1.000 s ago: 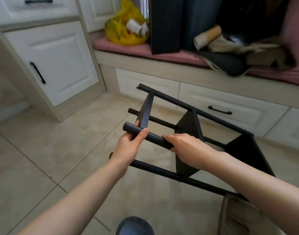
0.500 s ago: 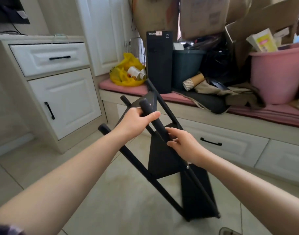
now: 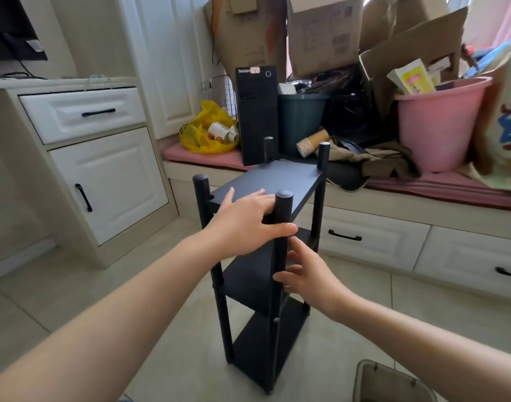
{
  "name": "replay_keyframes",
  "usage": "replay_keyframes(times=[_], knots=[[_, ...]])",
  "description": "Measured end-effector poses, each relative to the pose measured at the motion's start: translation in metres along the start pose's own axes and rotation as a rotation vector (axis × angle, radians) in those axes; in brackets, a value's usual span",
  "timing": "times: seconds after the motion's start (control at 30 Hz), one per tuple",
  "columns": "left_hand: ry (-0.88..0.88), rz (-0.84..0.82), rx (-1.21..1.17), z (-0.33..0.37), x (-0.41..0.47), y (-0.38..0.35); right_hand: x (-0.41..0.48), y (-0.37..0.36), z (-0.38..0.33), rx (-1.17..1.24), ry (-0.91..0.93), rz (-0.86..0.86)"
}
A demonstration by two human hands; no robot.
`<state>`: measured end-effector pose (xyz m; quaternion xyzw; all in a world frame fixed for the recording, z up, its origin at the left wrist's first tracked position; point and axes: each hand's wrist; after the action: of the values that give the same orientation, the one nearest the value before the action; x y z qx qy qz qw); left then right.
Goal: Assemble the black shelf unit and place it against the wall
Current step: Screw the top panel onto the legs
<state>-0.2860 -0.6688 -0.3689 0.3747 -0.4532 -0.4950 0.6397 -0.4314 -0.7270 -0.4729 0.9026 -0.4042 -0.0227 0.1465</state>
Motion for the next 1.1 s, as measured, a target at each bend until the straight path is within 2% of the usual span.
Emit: replay_keyframes(times=[0.17, 0.3, 0.43, 0.53, 0.6, 0.67, 0.77, 0.83, 0.93, 1.1], knots=[[0.026, 0.412, -0.077, 0.01, -0.041, -0.029, -0.027, -0.009, -0.005, 0.011, -0.035, 0.051], [0.001, 0.562, -0.033, 0.012, -0.061, -0.045, -0.05, -0.023, -0.011, 0.031, -0.042, 0.069], [-0.043, 0.557, -0.086, -0.001, -0.075, -0.041, -0.057, -0.031, -0.02, 0.057, -0.077, -0.019], [-0.066, 0.536, -0.204, -0.009, -0.085, -0.031, -0.051, -0.013, -0.025, -0.022, -0.085, -0.106], [-0.073, 0.507, -0.282, -0.014, -0.09, -0.024, -0.041, 0.008, -0.022, -0.07, -0.074, -0.013], [-0.091, 0.485, -0.333, -0.022, -0.093, -0.018, -0.027, 0.034, -0.016, -0.069, -0.101, 0.158], [-0.132, 0.474, -0.357, -0.033, -0.097, -0.013, -0.004, 0.075, -0.002, -0.028, -0.202, 0.408], [-0.154, 0.473, -0.359, -0.038, -0.098, -0.011, 0.006, 0.096, 0.007, -0.046, -0.279, 0.494], [-0.17, 0.475, -0.36, -0.042, -0.098, -0.01, 0.015, 0.107, 0.014, -0.058, -0.325, 0.475], [-0.18, 0.457, -0.324, -0.054, -0.095, -0.009, 0.027, 0.097, 0.005, -0.011, -0.25, 0.375]])
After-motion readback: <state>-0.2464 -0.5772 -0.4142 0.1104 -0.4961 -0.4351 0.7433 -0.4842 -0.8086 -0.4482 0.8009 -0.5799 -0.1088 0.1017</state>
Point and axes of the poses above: each hand's wrist, its own x-axis towards the middle knuckle, its own y-axis out of the back of the hand, z = x × y, and after that the axes turned 3 degrees about x, right-handed
